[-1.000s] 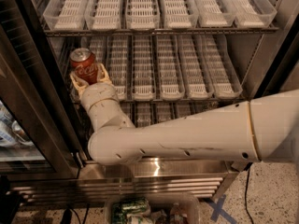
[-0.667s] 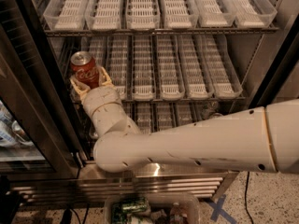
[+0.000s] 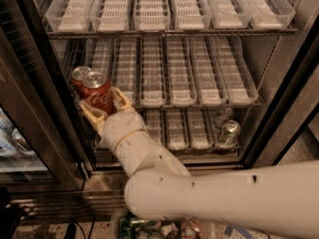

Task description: Pick coke can from middle shelf of fridge

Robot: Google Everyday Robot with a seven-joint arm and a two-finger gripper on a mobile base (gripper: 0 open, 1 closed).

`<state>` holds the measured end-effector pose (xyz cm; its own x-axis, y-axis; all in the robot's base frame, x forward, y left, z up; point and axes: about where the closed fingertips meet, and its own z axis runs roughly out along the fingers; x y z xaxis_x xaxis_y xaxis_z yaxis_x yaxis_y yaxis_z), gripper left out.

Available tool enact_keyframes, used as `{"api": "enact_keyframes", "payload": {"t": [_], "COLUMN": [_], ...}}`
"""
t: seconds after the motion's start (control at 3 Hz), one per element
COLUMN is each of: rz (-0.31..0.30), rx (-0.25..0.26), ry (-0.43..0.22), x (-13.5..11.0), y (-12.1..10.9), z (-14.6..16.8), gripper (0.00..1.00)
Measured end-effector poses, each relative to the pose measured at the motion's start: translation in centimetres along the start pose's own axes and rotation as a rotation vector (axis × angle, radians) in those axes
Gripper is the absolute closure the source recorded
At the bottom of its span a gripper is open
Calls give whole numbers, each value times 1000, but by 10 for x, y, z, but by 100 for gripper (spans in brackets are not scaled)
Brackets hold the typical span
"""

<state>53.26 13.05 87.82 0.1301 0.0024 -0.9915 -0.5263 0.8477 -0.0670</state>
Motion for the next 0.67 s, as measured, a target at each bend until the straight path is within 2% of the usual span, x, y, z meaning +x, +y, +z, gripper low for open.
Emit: {"api": "enact_keyframes", "payload": {"t": [0.33,0.67], "rz": [5,43], "rx": [-53,-80], "ry": [40,59], "x": [0,8], "y": [-14,-36], "z": [-33,-53], "gripper": [100,100]}}
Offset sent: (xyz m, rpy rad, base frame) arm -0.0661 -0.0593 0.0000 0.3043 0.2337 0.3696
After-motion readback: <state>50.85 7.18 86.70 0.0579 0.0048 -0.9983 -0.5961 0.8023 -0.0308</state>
